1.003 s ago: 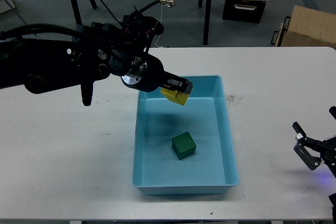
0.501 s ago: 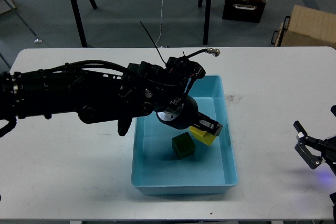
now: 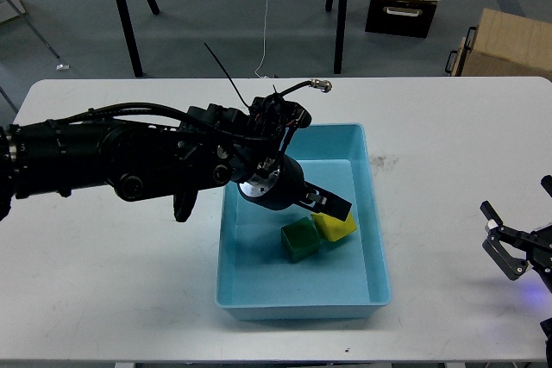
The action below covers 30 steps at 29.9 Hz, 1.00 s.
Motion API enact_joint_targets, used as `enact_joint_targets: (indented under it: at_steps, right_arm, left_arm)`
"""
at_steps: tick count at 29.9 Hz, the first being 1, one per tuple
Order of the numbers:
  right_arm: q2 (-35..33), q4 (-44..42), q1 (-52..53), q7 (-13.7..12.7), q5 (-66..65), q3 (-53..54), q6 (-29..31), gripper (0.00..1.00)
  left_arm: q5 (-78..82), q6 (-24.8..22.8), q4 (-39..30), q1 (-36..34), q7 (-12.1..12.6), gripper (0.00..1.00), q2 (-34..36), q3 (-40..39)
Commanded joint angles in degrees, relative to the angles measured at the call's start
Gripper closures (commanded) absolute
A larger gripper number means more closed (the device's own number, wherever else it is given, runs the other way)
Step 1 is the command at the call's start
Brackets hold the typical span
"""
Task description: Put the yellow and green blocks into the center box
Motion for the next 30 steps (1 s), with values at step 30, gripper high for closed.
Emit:
enact_joint_targets:
  at_steps: [30]
  right_arm:
    - [0.53, -3.25, 13.01, 2.02, -5.47, -5.33, 0.0, 0.0]
  left_arm:
    - [-38.89, 0.0, -3.49, 45.41, -2.47, 0.0, 12.65, -92.74]
